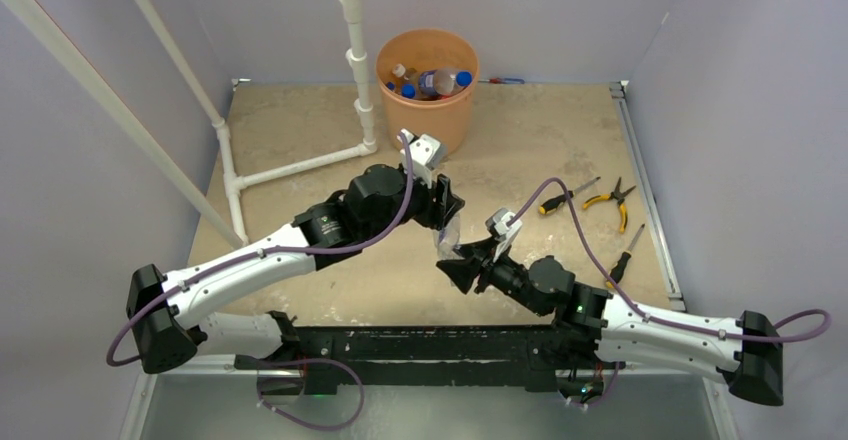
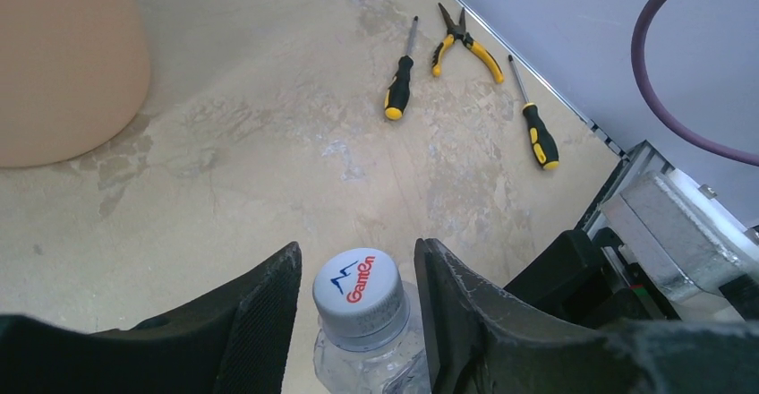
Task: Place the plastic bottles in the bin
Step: Pick up the plastic bottle at the center of the board.
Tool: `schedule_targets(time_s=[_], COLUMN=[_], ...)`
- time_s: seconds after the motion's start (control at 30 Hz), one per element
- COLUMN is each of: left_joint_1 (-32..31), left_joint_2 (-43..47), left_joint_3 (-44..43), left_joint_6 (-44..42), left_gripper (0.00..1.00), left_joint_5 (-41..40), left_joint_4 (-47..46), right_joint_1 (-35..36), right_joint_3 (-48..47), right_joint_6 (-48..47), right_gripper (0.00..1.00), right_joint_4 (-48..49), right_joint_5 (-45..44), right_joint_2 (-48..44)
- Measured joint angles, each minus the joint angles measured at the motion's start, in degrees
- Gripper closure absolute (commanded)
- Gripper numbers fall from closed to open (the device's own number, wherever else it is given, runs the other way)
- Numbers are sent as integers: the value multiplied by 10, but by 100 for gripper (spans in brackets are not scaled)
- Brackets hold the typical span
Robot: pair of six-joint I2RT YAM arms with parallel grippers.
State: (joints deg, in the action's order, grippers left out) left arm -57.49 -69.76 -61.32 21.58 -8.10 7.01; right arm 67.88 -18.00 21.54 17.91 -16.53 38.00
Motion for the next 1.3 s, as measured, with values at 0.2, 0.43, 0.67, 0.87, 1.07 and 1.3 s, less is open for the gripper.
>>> schedule_targets(time_s=[0.2, 0.43, 0.67, 0.87, 1.07, 1.3], left_joint_1=[0, 0, 0, -3, -8, -7], left_joint_2=[-5, -5, 14, 68, 109, 116], left_joint_3=[0, 0, 21, 63, 112, 115], left_joint_6=[1, 13, 17, 42, 94, 102], left_gripper=[61, 100, 100, 100, 100, 20], left_joint_5=[2, 10, 4, -13, -34, -61], left_joint_4=[7, 0, -20, -67, -106, -105], right_joint_1=[0, 0, 2, 8, 11, 10], right_joint_3=[0, 0, 0, 6, 33, 32], right_joint_6=[0, -1, 2, 14, 37, 41], right_gripper=[81, 100, 100, 100, 100, 100], right_joint_4=[-3, -6, -2, 20, 46, 43], right_joint_5=[-5, -9, -9, -4, 11, -1], right_joint_2=[-3, -3, -4, -31, -63, -66])
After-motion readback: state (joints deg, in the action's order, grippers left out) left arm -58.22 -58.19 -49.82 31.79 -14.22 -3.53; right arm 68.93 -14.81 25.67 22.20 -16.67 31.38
